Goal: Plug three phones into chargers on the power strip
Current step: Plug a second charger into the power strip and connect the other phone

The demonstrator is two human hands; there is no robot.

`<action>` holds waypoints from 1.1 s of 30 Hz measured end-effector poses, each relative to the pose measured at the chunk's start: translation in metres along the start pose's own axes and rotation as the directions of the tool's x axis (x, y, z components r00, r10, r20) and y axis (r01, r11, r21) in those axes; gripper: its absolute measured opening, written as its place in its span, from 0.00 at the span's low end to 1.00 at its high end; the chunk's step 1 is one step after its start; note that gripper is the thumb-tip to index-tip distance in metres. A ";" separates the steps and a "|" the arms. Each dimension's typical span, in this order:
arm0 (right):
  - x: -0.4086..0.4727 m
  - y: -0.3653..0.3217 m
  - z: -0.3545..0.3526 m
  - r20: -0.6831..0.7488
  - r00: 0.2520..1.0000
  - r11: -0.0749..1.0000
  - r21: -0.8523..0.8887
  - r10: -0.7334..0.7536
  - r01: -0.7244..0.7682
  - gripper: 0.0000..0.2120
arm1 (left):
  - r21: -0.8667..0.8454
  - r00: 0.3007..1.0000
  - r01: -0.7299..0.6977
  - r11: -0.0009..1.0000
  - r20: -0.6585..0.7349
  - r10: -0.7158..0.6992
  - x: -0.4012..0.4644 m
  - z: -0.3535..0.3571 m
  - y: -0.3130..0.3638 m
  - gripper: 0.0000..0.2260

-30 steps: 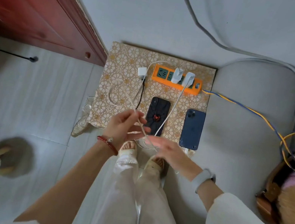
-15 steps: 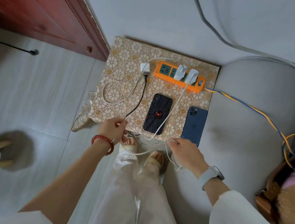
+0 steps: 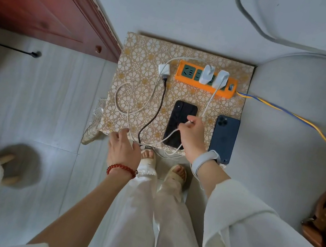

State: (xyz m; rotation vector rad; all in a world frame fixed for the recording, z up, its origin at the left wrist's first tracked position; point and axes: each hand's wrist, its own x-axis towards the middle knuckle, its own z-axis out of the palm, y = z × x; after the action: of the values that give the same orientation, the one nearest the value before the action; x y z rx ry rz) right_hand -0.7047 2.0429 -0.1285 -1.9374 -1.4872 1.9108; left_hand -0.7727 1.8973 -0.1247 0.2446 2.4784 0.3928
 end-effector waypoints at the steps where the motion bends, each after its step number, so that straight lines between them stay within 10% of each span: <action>1: 0.004 0.006 -0.003 -0.053 0.998 0.991 -0.131 -0.047 0.040 0.13 | -0.033 0.996 -0.057 0.998 -0.073 0.054 0.001 0.000 0.005 0.17; 6: 0.017 0.037 -0.039 -0.190 0.962 0.898 -0.429 -0.196 0.098 0.13 | -0.163 0.956 -0.280 0.946 0.043 0.290 0.016 0.019 0.046 0.13; 11: 0.026 0.059 -0.080 -0.217 0.943 0.842 -0.528 -0.254 0.106 0.09 | -0.058 0.930 -0.195 0.979 0.307 0.203 0.037 0.063 0.085 0.18; 21: 0.032 0.072 -0.090 0.027 0.957 0.819 -0.511 -0.288 0.261 0.11 | 0.412 0.981 -0.189 0.891 0.041 0.189 0.042 0.118 0.100 0.46; 33: -0.003 0.068 -0.095 0.196 0.937 0.838 -0.422 -0.289 0.346 0.15 | 0.168 0.994 -0.086 0.982 0.087 0.072 0.039 0.093 0.120 0.42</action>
State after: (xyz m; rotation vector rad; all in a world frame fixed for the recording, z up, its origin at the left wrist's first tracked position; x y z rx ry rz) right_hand -0.5899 2.0583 -0.1450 -1.5752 -2.2962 1.6707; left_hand -0.7383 2.0404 -0.1773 0.4220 2.4305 0.1970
